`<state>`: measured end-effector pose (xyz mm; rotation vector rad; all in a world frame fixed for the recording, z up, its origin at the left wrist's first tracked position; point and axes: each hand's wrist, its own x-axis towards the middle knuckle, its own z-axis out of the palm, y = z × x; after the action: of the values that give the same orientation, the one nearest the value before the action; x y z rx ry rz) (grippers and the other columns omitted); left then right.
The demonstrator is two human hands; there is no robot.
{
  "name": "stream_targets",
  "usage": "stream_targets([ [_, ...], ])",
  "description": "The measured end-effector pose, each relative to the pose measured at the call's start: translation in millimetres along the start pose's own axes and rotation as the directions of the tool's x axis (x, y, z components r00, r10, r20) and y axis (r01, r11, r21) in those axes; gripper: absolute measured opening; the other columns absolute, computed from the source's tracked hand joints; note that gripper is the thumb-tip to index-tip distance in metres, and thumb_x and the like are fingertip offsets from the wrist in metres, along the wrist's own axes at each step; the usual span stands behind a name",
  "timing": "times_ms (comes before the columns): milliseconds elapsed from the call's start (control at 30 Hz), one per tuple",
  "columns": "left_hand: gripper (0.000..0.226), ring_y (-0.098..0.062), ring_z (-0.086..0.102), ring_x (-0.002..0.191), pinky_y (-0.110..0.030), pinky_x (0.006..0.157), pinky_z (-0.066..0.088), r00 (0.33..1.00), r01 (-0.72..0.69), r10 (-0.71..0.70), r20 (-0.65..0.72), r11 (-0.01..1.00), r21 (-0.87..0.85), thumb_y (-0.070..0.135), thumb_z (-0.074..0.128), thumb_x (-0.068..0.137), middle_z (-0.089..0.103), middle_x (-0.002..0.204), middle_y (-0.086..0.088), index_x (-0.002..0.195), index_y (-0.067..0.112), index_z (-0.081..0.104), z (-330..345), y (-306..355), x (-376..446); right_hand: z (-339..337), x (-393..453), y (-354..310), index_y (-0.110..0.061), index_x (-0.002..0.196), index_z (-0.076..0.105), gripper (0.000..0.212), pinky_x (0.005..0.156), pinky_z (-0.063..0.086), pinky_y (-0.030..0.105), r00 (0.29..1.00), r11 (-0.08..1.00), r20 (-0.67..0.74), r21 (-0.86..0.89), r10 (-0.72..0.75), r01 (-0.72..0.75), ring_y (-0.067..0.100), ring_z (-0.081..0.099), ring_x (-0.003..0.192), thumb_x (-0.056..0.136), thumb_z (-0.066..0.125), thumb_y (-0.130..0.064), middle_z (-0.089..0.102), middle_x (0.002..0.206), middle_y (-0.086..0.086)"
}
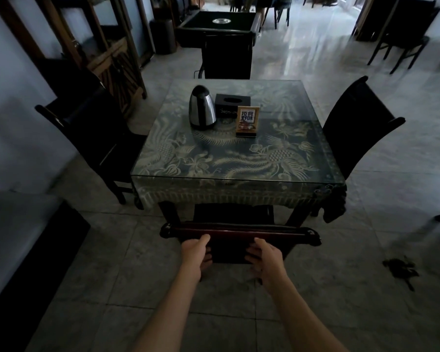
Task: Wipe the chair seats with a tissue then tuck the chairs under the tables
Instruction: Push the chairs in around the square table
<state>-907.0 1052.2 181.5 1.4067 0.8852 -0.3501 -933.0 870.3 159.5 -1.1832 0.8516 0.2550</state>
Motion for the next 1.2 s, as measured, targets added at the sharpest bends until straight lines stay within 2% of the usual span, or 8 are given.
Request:
stream_targets([
  [100, 0.021, -0.018, 0.063, 0.07, -0.032, 0.064, 0.051, 0.956, -0.28, 0.294, 0.012, 0.896, 0.343, 0.03, 0.064, 0.09, 0.069, 0.086, -0.008, 0.081, 0.011, 0.063, -14, 10, -14, 5, -21, -7, -0.014, 0.096, 0.07, 0.019, 0.061, 0.052, 0.029, 0.989, 0.969, 0.049, -0.196, -0.141, 0.148, 0.022, 0.071, 0.085, 0.094, 0.06, -0.03, 0.074, 0.095, 0.007],
  [167, 0.02, -0.015, 0.064, 0.082, -0.032, 0.071, 0.053, 0.89, -0.402, 0.455, 0.04, 0.738, 0.542, 0.035, 0.062, 0.09, 0.068, 0.093, 0.0, 0.093, 0.016, 0.065, -25, 21, -27, 10, -33, -14, -0.016, 0.1, 0.071, 0.019, 0.063, 0.054, 0.027, 0.955, 0.892, 0.117, -0.341, -0.272, 0.296, 0.017, 0.07, 0.084, 0.093, 0.06, -0.03, 0.073, 0.093, 0.003],
  [333, 0.05, -0.022, 0.055, 0.111, -0.036, 0.089, 0.05, 0.625, -0.573, 0.763, 0.166, 0.304, 0.761, 0.042, 0.063, 0.089, 0.061, 0.121, -0.002, 0.132, 0.018, 0.055, -53, 42, -51, 30, -63, -40, -0.018, 0.126, 0.059, 0.039, 0.091, 0.052, 0.032, 0.773, 0.457, 0.287, -0.671, -0.566, 0.584, 0.011, 0.06, 0.104, 0.09, 0.064, -0.034, 0.064, 0.114, -0.004],
  [500, 0.062, -0.022, 0.045, 0.125, -0.039, 0.1, 0.044, 0.469, -0.572, 0.848, 0.246, 0.08, 0.816, 0.051, 0.061, 0.085, 0.051, 0.135, 0.001, 0.139, 0.024, 0.047, -90, 66, -70, 55, -93, -61, -0.025, 0.143, 0.04, 0.06, 0.108, 0.034, 0.047, 0.552, 0.01, 0.47, -0.755, -0.689, 0.655, 0.021, 0.036, 0.134, 0.089, 0.059, -0.044, 0.044, 0.145, -0.004],
  [633, 0.069, -0.025, 0.036, 0.135, -0.043, 0.107, 0.039, 0.397, -0.535, 0.888, 0.234, 0.017, 0.844, 0.057, 0.058, 0.083, 0.044, 0.145, -0.003, 0.142, 0.027, 0.041, -121, 81, -83, 81, -108, -72, -0.03, 0.151, 0.022, 0.074, 0.115, 0.021, 0.047, 0.484, -0.164, 0.553, -0.756, -0.678, 0.634, 0.024, 0.02, 0.145, 0.088, 0.054, -0.053, 0.026, 0.158, -0.002],
  [833, 0.072, -0.028, 0.034, 0.139, -0.046, 0.108, 0.037, 0.339, -0.491, 0.931, 0.134, 0.054, 0.869, 0.061, 0.056, 0.08, 0.042, 0.148, -0.006, 0.142, 0.029, 0.042, -167, 99, -90, 129, -120, -72, -0.033, 0.152, 0.014, 0.076, 0.118, 0.013, 0.053, 0.427, -0.243, 0.623, -0.709, -0.656, 0.662, 0.026, 0.01, 0.149, 0.089, 0.047, -0.06, 0.015, 0.162, -0.002],
  [1067, 0.074, -0.029, 0.03, 0.141, -0.045, 0.111, 0.031, 0.359, -0.428, 0.932, 0.051, 0.116, 0.896, 0.066, 0.049, 0.081, 0.04, 0.151, -0.006, 0.145, 0.028, 0.04, -224, 113, -79, 199, -130, -69, -0.031, 0.15, 0.018, 0.08, 0.117, 0.013, 0.051, 0.339, -0.304, 0.705, -0.618, -0.623, 0.725, 0.028, 0.013, 0.148, 0.082, 0.03, -0.071, 0.018, 0.161, 0.0],
  [1200, 0.075, -0.033, 0.033, 0.141, -0.048, 0.112, 0.033, 0.371, -0.376, 0.929, -0.011, 0.16, 0.913, 0.062, 0.055, 0.081, 0.041, 0.151, -0.01, 0.145, 0.026, 0.041, -254, 125, -63, 248, -127, -71, -0.032, 0.15, 0.017, 0.075, 0.118, 0.012, 0.053, 0.311, -0.309, 0.759, -0.551, -0.572, 0.775, 0.027, 0.009, 0.149, 0.087, 0.04, -0.066, 0.016, 0.162, -0.001],
])
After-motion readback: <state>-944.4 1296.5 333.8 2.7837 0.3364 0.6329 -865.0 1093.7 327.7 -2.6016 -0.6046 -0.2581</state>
